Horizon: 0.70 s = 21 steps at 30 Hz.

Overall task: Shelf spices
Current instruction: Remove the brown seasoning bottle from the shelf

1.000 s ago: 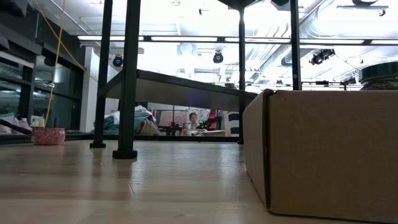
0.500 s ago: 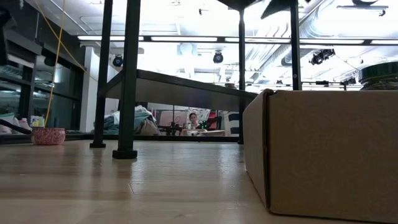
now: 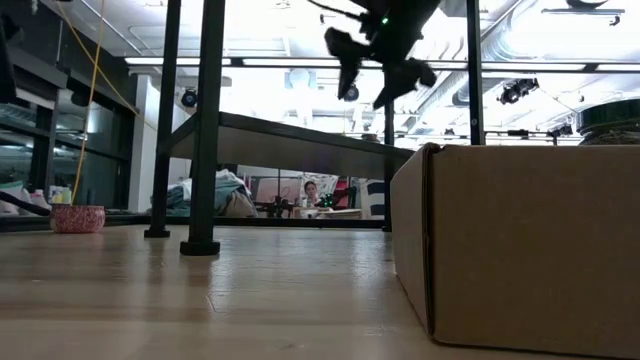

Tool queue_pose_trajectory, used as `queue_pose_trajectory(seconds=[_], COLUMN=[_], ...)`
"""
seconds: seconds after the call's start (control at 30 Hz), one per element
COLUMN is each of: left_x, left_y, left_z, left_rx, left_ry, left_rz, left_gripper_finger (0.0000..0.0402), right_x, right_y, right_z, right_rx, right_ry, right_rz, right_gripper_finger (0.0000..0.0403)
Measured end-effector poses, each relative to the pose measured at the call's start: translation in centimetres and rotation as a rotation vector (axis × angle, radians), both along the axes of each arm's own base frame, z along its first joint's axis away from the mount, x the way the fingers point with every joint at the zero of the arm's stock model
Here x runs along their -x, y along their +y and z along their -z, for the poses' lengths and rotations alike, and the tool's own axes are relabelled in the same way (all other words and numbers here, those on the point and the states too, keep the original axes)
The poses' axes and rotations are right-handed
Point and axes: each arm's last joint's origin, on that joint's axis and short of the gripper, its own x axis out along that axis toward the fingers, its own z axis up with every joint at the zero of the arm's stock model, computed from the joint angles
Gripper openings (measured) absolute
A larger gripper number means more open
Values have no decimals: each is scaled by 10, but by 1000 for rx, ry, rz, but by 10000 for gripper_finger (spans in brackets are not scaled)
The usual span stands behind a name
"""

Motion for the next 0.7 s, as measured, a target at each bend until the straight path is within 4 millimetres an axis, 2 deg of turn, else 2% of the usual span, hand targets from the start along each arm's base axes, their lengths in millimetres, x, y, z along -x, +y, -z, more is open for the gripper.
queue_pose_trajectory(seconds=[0.13,0.3,0.5,0.7], left_x=[1,1,1,1], left_y=[-2,-2,-1,-1], left_z=[1,1,1,1], left_rx=[47,65,53,57], left_ry=[44,57,27,26], left_rz=[9,1,-32,-40], left_gripper_finger=[255,255,255,255], right_x=[-9,-12,-9,-7], right_y=[-17,-30,-41,-41], right_z=[18,28,30,31], right_rx=[-73,-49,-15,19], right_ry=[-49,-39,-14,32], right_rz=[84,149,195,197], right_gripper_finger=[323,323,323,323])
